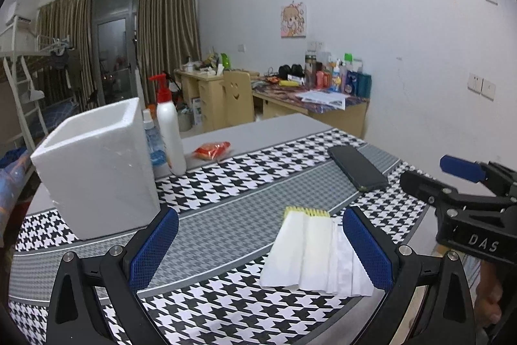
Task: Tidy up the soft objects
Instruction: 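Lower the left tool over the white wipe pack with yellow edge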
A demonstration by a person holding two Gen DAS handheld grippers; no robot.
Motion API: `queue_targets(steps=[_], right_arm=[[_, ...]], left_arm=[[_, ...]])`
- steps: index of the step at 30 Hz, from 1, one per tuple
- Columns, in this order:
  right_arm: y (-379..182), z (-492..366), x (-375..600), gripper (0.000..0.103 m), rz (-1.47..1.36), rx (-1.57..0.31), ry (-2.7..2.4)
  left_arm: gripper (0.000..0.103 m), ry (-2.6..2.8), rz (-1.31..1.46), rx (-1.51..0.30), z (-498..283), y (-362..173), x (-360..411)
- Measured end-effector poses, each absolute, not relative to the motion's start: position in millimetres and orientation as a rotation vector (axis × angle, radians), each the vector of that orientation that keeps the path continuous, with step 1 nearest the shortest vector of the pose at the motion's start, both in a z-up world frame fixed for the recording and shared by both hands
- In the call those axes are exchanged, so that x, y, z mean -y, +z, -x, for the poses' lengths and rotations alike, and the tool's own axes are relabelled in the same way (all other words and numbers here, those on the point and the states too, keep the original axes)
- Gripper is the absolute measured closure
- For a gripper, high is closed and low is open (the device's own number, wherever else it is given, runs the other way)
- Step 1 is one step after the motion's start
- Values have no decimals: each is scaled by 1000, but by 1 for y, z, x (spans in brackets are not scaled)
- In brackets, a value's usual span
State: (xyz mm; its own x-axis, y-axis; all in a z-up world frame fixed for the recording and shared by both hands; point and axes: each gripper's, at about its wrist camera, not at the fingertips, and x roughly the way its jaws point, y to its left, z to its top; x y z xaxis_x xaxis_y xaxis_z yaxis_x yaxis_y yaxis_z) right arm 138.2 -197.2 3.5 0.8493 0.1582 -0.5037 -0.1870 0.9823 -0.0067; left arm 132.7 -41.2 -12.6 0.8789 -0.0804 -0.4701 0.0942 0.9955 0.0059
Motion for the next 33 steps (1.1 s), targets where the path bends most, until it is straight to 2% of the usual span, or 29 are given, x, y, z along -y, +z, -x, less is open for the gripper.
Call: queue_targets(steps=[33], right_arm=[[-50, -173, 214, 21, 22, -670, 178]], left_arm=[[3, -149, -86, -705, -183, -72, 63]])
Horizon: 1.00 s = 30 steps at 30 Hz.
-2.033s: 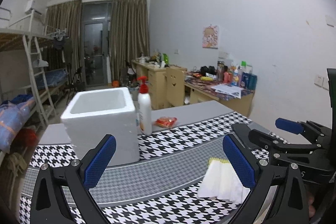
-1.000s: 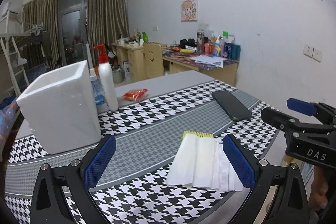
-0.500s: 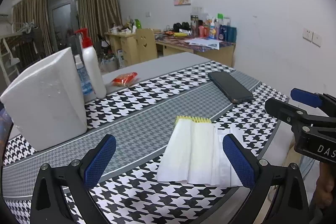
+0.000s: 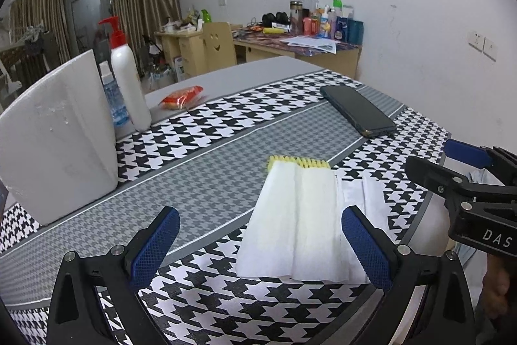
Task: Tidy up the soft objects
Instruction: 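Lower the left tool over the white wipe pack with yellow edge, then close the left tool on the wipe pack and lift it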
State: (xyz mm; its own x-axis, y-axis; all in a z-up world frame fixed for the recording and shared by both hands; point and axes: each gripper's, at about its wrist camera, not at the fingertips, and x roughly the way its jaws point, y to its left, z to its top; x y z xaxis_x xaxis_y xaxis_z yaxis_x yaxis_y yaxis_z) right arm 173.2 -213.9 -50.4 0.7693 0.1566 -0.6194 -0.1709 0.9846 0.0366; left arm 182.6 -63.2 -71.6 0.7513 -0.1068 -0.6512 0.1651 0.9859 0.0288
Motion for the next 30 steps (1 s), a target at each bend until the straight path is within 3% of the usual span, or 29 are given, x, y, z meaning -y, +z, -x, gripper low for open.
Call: queue_targets(steps=[12, 22, 30], right_arm=[[-61, -182, 218, 21, 12, -709, 166], [-66, -185, 216, 21, 10, -723, 176], [-67, -185, 222, 21, -11, -726, 167]], left_arm=[[15, -153, -115, -778, -195, -87, 70], [56, -185, -129, -851, -202, -101, 76], [74, -202, -139, -848, -199, -101, 80]])
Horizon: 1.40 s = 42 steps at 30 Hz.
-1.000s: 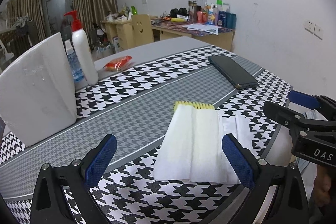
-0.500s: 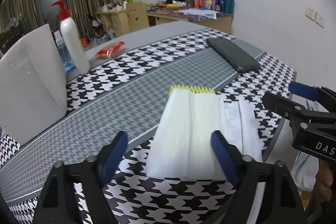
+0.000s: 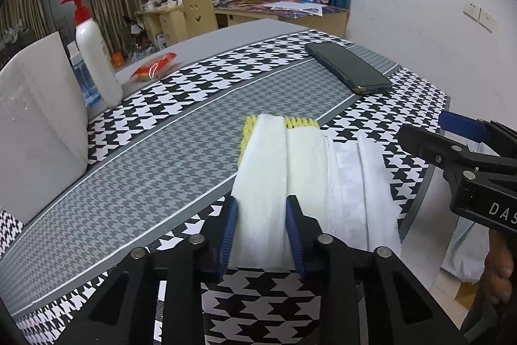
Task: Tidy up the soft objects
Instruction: 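Close the left tool on the wipe pack and lift it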
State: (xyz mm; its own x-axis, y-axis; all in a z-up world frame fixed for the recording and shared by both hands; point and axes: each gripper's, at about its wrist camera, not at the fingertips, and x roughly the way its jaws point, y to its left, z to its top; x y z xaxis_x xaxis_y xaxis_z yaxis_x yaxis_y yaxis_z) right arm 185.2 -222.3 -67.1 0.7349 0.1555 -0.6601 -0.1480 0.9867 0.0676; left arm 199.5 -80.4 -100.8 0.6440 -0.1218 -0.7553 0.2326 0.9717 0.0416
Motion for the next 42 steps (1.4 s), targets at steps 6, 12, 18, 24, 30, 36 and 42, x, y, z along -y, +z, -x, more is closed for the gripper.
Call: queue_targets(steps=[6, 12, 18, 24, 30, 36, 42], right_arm=[[-67, -185, 224, 21, -14, -726, 168], [-65, -182, 226, 21, -20, -720, 166], [-63, -179, 228, 21, -29, -713, 168], [-60, -175, 228, 21, -30, -704, 170], [-57, -171, 230, 21, -42, -697, 164], [-53, -168, 228, 21, -43, -685, 174], [-49, -164, 220, 21, -31, -672, 190]], left_arm=[[96, -197, -151, -844, -197, -99, 81], [99, -217, -147, -826, -191, -93, 83], [99, -242, -147, -794, -182, -81, 85], [101, -265, -141, -793, -177, -77, 85], [102, -277, -117, -751, -168, -60, 81], [102, -249, -112, -691, -156, -38, 69], [102, -190, -85, -672, -151, -31, 48]])
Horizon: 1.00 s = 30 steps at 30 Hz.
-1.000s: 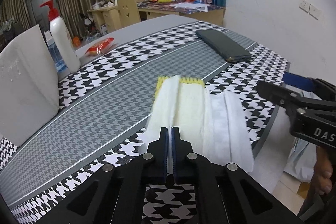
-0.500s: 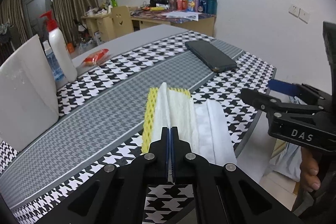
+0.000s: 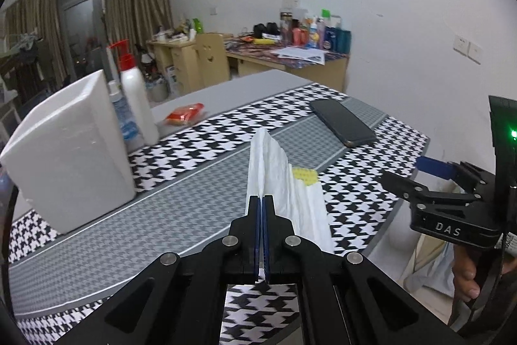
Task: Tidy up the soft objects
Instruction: 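Close the left tool on the wipe pack and lift it, then lower the right tool onto the yellow foam net and close it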
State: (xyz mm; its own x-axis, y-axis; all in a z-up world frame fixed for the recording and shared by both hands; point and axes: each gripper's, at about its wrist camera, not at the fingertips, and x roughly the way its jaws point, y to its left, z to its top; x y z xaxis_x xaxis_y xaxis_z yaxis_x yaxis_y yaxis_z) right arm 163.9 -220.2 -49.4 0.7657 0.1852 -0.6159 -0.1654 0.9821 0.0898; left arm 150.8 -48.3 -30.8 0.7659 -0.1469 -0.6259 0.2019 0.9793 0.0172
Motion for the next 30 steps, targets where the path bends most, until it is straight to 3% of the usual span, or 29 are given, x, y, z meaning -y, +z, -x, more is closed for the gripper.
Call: queue_targets(steps=[14, 25, 27, 28, 29, 30], right_arm=[[-47, -164, 199, 21, -5, -662, 232], [-51, -170, 190, 21, 4, -689, 244], [-52, -171, 187, 21, 10, -692, 247], [-53, -173, 186, 21, 12, -693, 249], [-54, -173, 185, 21, 13, -696, 251], [-54, -174, 184, 21, 13, -701, 252]], left_arm=[[102, -101, -48, -618, -134, -11, 7], [99, -125, -27, -767, -155, -53, 9], [94, -118, -34, -790, -159, -60, 9], [81, -114, -42, -799, -160, -64, 9], [61, -110, -47, -803, -161, -67, 10], [50, -108, -49, -804, -160, -69, 10]])
